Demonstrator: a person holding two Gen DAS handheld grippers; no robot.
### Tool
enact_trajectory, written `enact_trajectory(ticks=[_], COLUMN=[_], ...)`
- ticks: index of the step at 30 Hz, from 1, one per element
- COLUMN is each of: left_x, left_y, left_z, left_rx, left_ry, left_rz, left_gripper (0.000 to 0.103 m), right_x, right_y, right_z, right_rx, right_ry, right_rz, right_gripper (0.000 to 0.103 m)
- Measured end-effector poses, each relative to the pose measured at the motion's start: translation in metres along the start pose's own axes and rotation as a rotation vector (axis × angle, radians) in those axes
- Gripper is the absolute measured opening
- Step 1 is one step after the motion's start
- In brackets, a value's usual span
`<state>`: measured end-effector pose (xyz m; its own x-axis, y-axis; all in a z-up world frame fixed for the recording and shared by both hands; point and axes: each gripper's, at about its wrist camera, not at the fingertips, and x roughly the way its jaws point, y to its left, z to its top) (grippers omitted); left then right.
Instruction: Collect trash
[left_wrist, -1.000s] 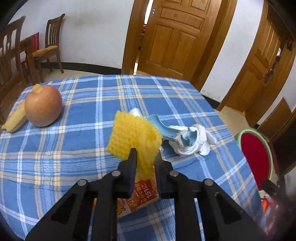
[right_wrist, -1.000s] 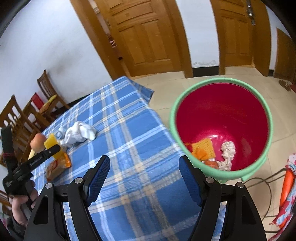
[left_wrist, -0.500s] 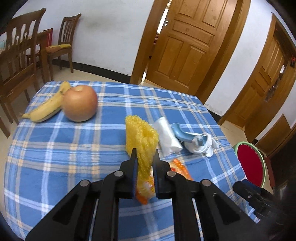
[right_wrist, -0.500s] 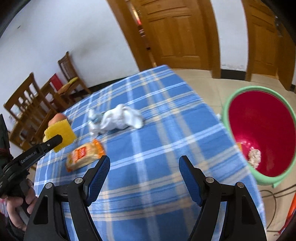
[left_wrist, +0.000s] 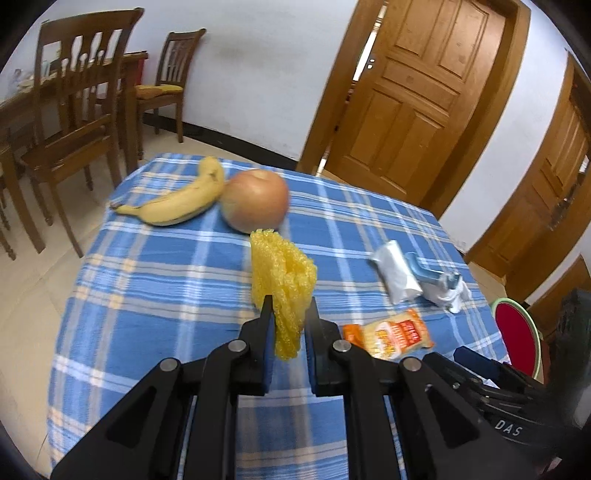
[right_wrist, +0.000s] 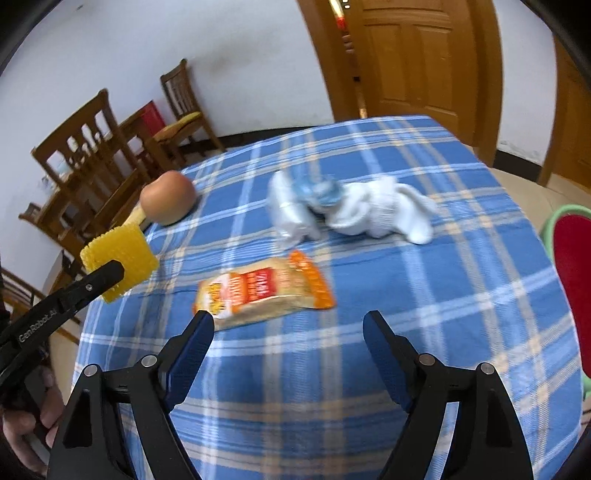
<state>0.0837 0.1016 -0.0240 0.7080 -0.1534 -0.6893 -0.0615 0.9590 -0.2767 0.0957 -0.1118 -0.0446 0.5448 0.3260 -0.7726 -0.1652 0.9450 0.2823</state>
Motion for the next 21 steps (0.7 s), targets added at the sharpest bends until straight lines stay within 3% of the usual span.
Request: enact_trajectory(ticks=[5, 21], left_x=[0.001, 0.007], left_y=[0.014, 0.023], left_z=[-0.004, -0.009], left_rx=[-0.03, -0.045], left_ry=[0.015, 0.04], left_rz=[0.023, 0.041], left_gripper=[0.013, 0.013], right_x=[0.019, 0.051], right_y=[0.019, 0.036], right_z=[0.003, 0.009], right_rx=[-0.048, -0.133], right_ry=[0.022, 0.061], right_rz=[-0.016, -0.113], right_gripper=[0.098, 0.102])
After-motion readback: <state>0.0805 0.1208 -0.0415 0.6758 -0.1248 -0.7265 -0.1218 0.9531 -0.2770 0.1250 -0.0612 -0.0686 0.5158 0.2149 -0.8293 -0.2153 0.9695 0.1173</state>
